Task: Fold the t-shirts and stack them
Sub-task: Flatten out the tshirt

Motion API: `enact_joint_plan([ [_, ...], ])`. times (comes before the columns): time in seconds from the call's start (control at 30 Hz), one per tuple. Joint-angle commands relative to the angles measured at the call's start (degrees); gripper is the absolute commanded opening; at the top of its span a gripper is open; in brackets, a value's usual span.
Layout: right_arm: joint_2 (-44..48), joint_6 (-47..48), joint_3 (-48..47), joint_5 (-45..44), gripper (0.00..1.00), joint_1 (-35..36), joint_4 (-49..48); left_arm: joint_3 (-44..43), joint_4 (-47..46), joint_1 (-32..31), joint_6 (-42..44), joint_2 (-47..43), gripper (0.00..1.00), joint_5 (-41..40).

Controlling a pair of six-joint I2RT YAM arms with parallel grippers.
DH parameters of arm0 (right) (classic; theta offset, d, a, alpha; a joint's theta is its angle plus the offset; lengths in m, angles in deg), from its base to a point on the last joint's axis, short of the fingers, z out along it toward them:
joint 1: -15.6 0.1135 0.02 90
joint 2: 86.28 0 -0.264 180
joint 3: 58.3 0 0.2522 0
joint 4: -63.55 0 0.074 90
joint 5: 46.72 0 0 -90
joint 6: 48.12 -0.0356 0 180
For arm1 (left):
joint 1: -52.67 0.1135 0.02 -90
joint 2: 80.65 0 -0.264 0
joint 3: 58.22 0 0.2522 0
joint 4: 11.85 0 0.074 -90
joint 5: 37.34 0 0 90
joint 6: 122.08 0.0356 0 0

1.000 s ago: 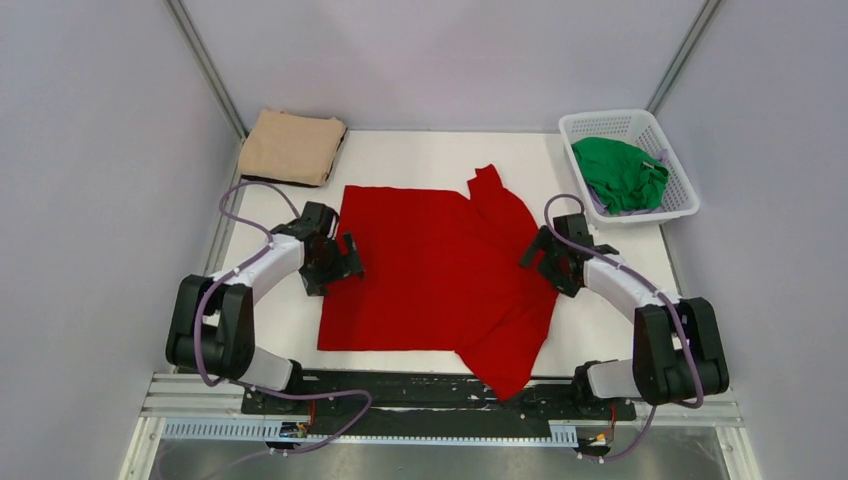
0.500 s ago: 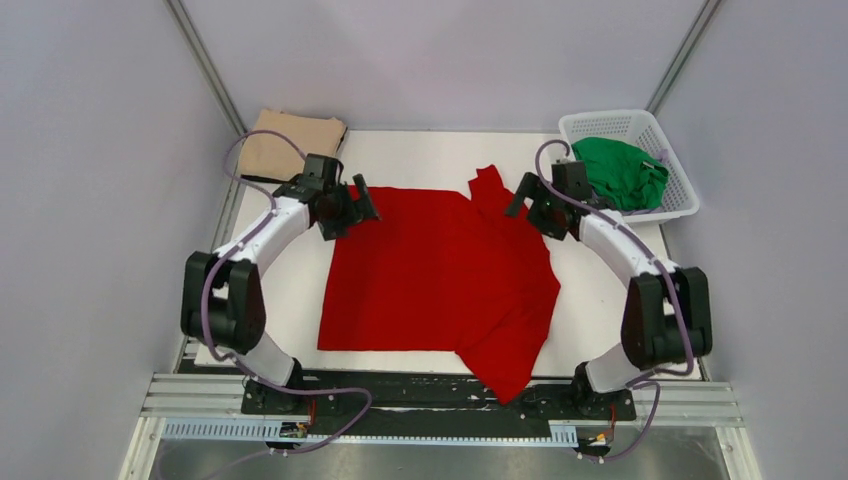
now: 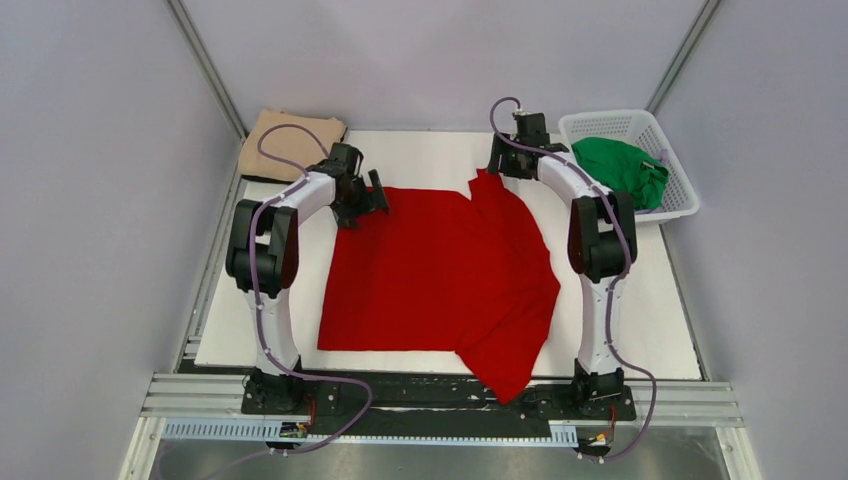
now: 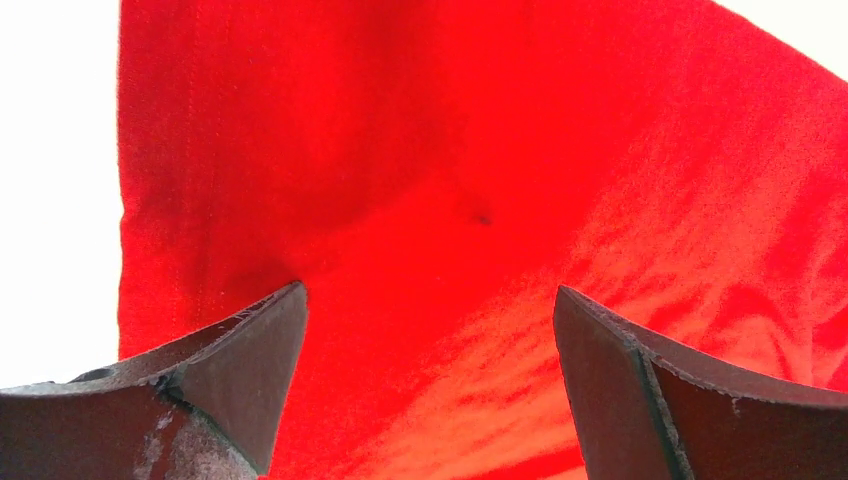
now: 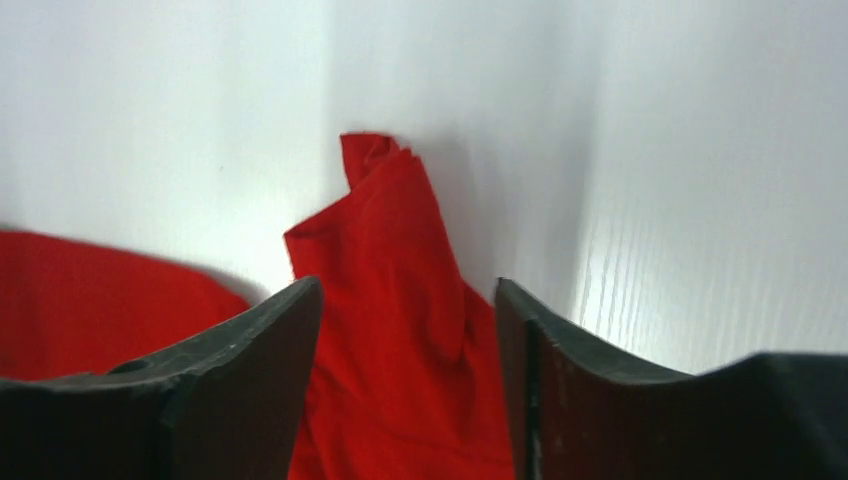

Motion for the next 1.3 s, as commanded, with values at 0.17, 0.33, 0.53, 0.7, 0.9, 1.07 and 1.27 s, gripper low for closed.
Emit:
enact_joint_plan([
  [0.17, -9.56, 4.94, -9.36, 0.14, 0.33, 1.50, 1.12, -1.58, 1.99, 1.50, 2.10, 2.01, 1.00, -6.29],
  [0.33, -6.50, 1.04, -7.28, -7.21, 0.00, 1.70, 0.63, -0.72, 2.30, 2.02, 2.75, 1.75, 1.00, -7.18],
  [0.53, 5.03, -2.13, 1.84, -15.86, 0.00, 2.03, 0.09, 0.20, 2.15, 2.14, 3.54, 0.99, 1.00, -7.27],
  [0.7, 13.31, -2.31, 8.51, -23.30, 0.00, 3.85, 0.21, 0.15, 1.82, 2.14, 3.72, 1.05, 1.00, -7.27],
  [0.9, 10.32, -1.69, 5.57, -26.52, 0.02, 4.35, 0.24, -1.61, 1.97, 2.14, 3.41, 2.08, 1.00, -7.27],
  [1.07, -2.58, -0.69, -8.66, -30.48, 0.23, 4.17, 2.02, -3.97, 2.78, 2.14, 2.07, 3.08, 1.00, -6.83],
  [1.27, -0.65, -3.48, -13.02, -27.52, 1.00, 4.66, 8.27, -5.07, 3.10, 2.14, 1.89, 1.91, 1.00, -6.83],
])
